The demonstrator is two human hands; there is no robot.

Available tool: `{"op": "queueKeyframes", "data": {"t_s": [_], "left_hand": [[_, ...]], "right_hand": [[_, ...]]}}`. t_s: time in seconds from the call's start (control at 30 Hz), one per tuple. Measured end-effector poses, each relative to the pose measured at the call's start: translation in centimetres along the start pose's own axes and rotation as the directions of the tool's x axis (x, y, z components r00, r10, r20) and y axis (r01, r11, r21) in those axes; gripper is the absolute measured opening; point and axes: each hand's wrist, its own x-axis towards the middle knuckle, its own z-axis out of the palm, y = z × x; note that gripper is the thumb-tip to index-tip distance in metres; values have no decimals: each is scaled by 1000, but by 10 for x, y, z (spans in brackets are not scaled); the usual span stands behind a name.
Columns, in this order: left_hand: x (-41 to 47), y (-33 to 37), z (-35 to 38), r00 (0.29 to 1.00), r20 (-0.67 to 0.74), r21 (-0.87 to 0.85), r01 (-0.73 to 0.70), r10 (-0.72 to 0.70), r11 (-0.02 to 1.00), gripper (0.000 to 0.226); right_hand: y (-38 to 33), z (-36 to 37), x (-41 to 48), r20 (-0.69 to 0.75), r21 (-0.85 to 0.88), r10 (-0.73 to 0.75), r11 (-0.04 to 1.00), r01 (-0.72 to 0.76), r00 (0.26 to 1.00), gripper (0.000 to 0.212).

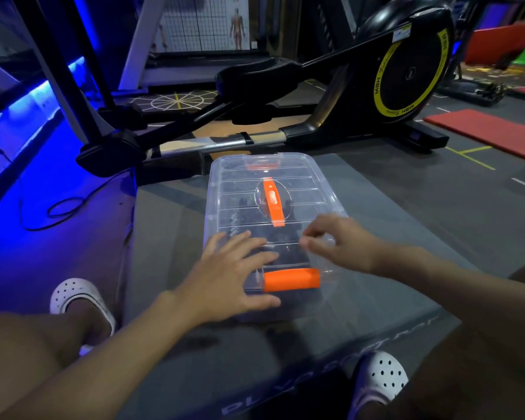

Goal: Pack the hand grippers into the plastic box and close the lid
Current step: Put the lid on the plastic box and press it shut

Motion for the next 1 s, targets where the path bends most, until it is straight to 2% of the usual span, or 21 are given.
{"op": "queueKeyframes", "data": {"t_s": [0.07, 0.1, 0.2, 0.3, 0.4, 0.5, 0.63, 0.7, 0.77, 0.83, 0.9, 0.93, 1.0], "left_hand": [[1, 1, -1, 997, 56, 70, 52, -56, 996, 80], [2, -1, -1, 995, 66, 83, 74, -80, 994, 81], [6, -8, 3, 996, 52, 122, 63, -70, 990, 79], [6, -13, 10, 999, -18, 92, 47, -45, 995, 80], [7, -20, 9, 998, -50, 40, 37, -35, 999, 84], [5, -40, -3, 998, 42, -13, 55, -54, 998, 84], [0, -68, -27, 937, 284, -95, 237, -201, 967, 91], [-3, -79, -36, 921, 283, -100, 305, -267, 947, 88], [-6, -88, -42, 916, 253, -84, 341, -311, 936, 75], [-9, -89, -42, 911, 250, -84, 359, -329, 930, 64], [-10, -83, -39, 891, 296, -124, 392, -343, 911, 65], [-10, -78, -37, 885, 313, -172, 410, -345, 896, 65], [-8, -61, -35, 886, 294, -309, 444, -359, 841, 62]], "right_hand": [[18, -7, 16, -144, -117, 176, 974, -194, 974, 33], [27, -9, 24, -184, -94, 281, 949, -301, 942, 40], [47, -2, 41, -134, 244, 511, 847, -472, 849, 58], [54, 7, 46, -85, 515, 581, 721, -464, 809, 55], [59, 13, 52, -92, 603, 661, 632, -487, 745, 40], [52, 27, 53, -51, 675, 703, 548, -494, 710, 32], [27, 49, 49, -68, 805, 783, 409, -430, 618, 31], [12, 63, 46, -75, 845, 845, 336, -417, 529, 29], [-3, 72, 40, -38, 884, 894, 238, -402, 446, 32], [-13, 73, 32, -7, 894, 904, 197, -403, 427, 30], [-13, 67, 26, 56, 926, 898, 117, -360, 436, 17], [-12, 64, 26, 54, 932, 901, 109, -345, 430, 19], [-4, 56, 33, -64, 886, 900, 251, -391, 432, 29]]}}
